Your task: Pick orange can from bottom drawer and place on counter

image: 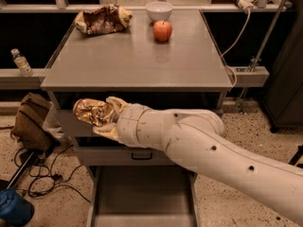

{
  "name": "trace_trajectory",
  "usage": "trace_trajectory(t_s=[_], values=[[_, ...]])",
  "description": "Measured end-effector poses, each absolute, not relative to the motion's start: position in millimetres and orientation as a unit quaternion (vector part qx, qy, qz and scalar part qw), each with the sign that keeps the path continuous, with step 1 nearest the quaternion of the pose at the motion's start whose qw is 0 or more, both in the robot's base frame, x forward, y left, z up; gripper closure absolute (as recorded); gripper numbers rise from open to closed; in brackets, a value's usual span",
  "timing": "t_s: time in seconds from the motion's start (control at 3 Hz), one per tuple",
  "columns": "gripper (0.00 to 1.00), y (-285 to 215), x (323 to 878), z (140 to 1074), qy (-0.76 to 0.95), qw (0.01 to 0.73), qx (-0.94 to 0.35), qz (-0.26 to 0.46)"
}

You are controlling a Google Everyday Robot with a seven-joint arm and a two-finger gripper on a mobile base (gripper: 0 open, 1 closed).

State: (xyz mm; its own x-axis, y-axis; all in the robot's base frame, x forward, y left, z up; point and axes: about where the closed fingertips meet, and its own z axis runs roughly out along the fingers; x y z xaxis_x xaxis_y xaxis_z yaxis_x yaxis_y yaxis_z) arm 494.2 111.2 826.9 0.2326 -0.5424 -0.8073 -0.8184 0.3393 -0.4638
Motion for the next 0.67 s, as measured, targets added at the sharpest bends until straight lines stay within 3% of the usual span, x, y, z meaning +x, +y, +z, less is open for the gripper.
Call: trace_trajectory(t_s=[0.67], values=[[1.0, 124, 514, 882, 0.564, 0.567, -0.596, 0.072]])
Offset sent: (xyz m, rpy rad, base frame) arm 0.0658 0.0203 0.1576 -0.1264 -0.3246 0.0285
